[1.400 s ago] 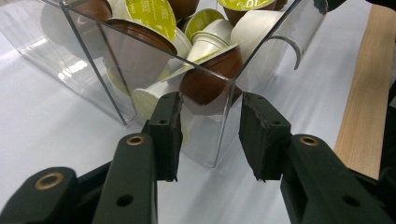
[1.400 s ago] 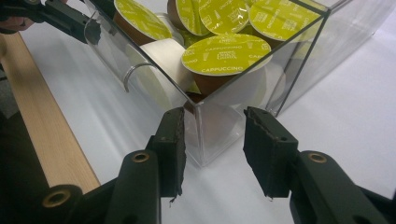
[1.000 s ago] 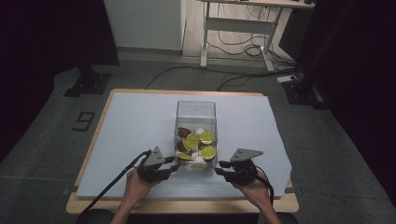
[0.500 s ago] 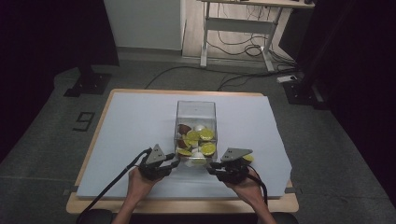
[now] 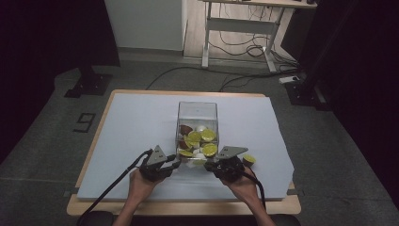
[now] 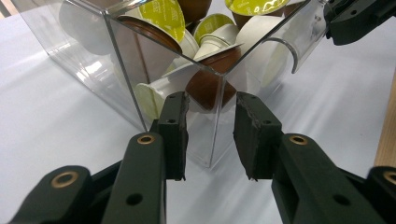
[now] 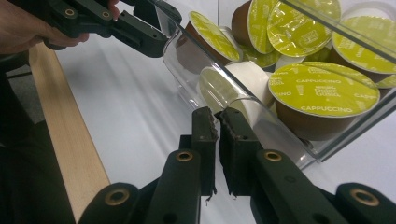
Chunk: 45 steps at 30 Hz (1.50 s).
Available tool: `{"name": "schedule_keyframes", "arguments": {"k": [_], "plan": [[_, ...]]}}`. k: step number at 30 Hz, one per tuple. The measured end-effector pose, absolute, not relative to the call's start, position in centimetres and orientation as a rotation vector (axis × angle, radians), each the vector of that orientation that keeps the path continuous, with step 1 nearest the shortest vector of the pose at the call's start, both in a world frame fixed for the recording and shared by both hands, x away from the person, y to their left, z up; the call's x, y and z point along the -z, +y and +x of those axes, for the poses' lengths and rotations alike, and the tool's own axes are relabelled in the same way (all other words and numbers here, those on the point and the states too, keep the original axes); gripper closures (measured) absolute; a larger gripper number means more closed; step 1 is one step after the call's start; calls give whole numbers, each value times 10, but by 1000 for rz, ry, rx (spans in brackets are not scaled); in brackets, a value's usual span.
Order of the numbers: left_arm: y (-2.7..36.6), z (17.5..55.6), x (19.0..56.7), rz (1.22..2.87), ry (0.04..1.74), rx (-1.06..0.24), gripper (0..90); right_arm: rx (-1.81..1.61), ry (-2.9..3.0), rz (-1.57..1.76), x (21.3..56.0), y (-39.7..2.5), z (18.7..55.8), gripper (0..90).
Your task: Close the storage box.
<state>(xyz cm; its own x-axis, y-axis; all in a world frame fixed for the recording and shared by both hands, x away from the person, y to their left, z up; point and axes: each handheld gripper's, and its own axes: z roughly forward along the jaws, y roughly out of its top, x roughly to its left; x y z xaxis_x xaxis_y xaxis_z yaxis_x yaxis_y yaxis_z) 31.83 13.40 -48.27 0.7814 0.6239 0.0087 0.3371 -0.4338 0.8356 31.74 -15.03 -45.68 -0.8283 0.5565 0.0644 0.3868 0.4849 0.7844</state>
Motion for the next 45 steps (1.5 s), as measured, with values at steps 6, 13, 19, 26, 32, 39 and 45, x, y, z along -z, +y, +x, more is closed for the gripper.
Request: {"name": "schedule_keyframes", "arguments": {"k": [6, 13, 19, 26, 32, 39, 45], "plan": [[134, 319, 484, 2062, 721, -391, 667, -1245, 2517, 815, 456, -150, 318, 839], [134, 318, 486, 2079, 717, -378, 637, -1240, 2508, 827, 456, -149, 322, 841], [134, 318, 487, 2094, 712, -369, 572, -1232, 2497, 833, 456, -146, 325, 841], [136, 318, 491, 2118, 711, -344, 471, -1231, 2491, 848, 455, -146, 330, 839], [136, 317, 494, 2136, 710, -327, 374, -1231, 2474, 863, 455, -146, 334, 839], [137, 319, 500, 2158, 723, -263, 253, -1238, 2465, 875, 453, -147, 337, 836], [139, 318, 507, 2184, 746, -252, 146, -1232, 2466, 878, 453, -146, 339, 836]]}}
